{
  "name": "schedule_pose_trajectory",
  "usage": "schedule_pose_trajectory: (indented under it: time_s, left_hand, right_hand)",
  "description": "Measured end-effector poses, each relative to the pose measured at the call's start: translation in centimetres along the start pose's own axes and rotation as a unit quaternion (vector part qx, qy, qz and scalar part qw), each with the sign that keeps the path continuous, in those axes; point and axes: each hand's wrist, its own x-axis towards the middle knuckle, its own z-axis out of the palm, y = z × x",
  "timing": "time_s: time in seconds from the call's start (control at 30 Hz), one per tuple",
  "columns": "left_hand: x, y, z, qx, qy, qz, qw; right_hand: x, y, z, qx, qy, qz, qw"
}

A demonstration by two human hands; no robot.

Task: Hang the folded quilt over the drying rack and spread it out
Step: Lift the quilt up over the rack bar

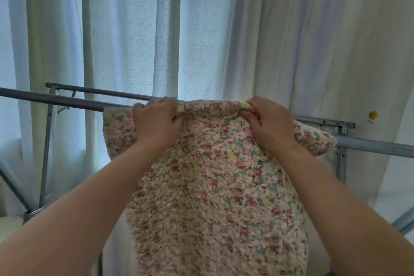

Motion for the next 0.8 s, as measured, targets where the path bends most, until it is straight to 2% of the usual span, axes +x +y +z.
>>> schedule_pose_trajectory:
  time_s: [0.13,0.27,0.63,0.8]
  left_hand:
    - [1.9,1.6,-0.6,0.023,0.037,0.076,0.996]
    - [5.0,2.2,-1.1,0.049,0.066,0.104,0.991]
    - [15.7,3.2,-1.3,0.034,0.122,0.091,0.988]
    - [20.1,3.5,1.0,0.050,0.082,0.070,0.993]
  right_hand:
    - [-0.1,1.8,-0.3,-0.026,0.056,-0.006,0.998]
    - [2.3,2.5,-0.6,-0.054,0.096,-0.015,0.994]
    - [14.7,5.4,-1.7,-0.202,0.146,-0.081,0.965]
    - [19.4,6.5,0.6,-0.259,0.116,-0.031,0.958]
